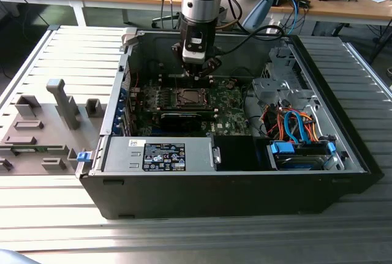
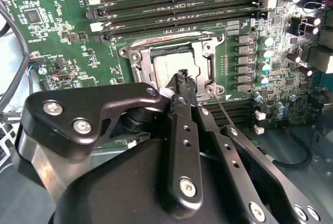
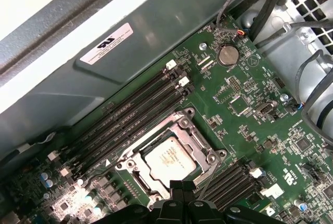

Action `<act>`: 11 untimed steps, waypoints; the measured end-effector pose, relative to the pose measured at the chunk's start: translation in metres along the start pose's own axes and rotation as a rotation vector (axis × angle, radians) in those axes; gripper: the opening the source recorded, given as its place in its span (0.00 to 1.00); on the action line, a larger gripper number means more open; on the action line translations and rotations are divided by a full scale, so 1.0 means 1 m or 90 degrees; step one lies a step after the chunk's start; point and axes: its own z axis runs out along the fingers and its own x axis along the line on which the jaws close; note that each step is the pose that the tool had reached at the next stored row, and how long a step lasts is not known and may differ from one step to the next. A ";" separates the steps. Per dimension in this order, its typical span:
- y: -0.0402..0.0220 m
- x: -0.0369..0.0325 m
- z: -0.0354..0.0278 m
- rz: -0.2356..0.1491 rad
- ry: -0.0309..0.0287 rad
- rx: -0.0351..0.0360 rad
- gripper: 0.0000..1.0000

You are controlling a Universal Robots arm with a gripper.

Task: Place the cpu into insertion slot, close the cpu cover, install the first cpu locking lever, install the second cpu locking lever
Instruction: 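Install the first cpu locking lever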

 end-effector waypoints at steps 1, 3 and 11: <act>0.0000 0.0000 0.0000 -0.001 0.0000 0.0000 0.11; 0.0000 0.0000 0.0000 -0.004 -0.0001 0.0000 0.11; 0.0000 0.0000 0.0000 -0.014 -0.0005 -0.0001 0.11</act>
